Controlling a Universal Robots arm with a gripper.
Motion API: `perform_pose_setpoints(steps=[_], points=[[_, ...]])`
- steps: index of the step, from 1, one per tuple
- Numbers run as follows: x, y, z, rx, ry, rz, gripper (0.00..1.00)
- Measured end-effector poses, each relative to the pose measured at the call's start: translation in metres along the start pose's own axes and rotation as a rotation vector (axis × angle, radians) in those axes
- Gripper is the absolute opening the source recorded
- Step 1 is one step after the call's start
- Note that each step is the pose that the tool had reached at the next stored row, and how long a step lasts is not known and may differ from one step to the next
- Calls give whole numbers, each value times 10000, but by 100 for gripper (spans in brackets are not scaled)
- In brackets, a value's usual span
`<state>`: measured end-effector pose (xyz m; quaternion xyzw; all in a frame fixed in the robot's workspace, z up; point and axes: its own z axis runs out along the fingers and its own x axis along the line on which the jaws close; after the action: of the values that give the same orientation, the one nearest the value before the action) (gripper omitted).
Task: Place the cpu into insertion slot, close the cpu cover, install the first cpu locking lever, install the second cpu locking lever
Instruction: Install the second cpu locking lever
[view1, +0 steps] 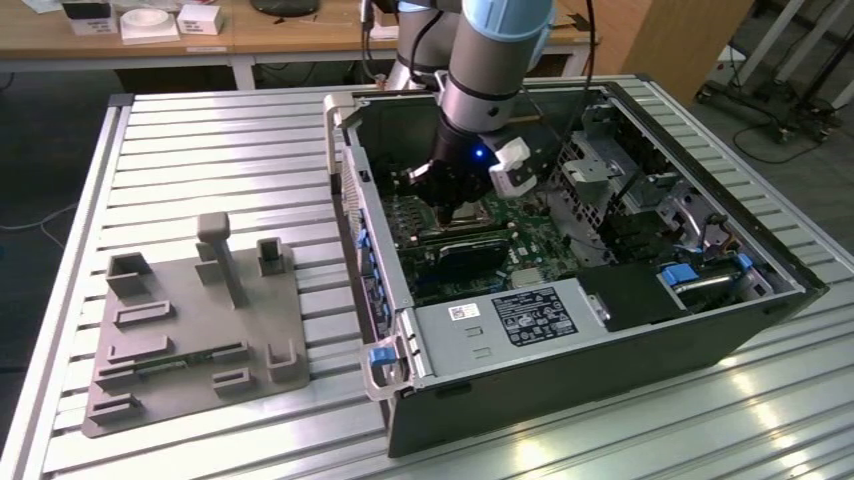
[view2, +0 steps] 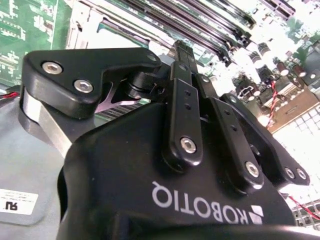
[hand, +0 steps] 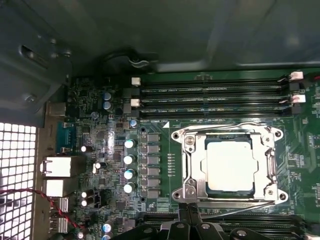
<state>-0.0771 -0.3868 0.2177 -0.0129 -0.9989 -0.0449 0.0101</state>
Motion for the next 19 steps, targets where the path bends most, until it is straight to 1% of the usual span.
perform_pose_setpoints(steps=[5,17,19], points=[[17,-2,4,1,1,0,10],[16,-4,30,3,10,-100,10],[15,-4,35,-9,10,-106,10]])
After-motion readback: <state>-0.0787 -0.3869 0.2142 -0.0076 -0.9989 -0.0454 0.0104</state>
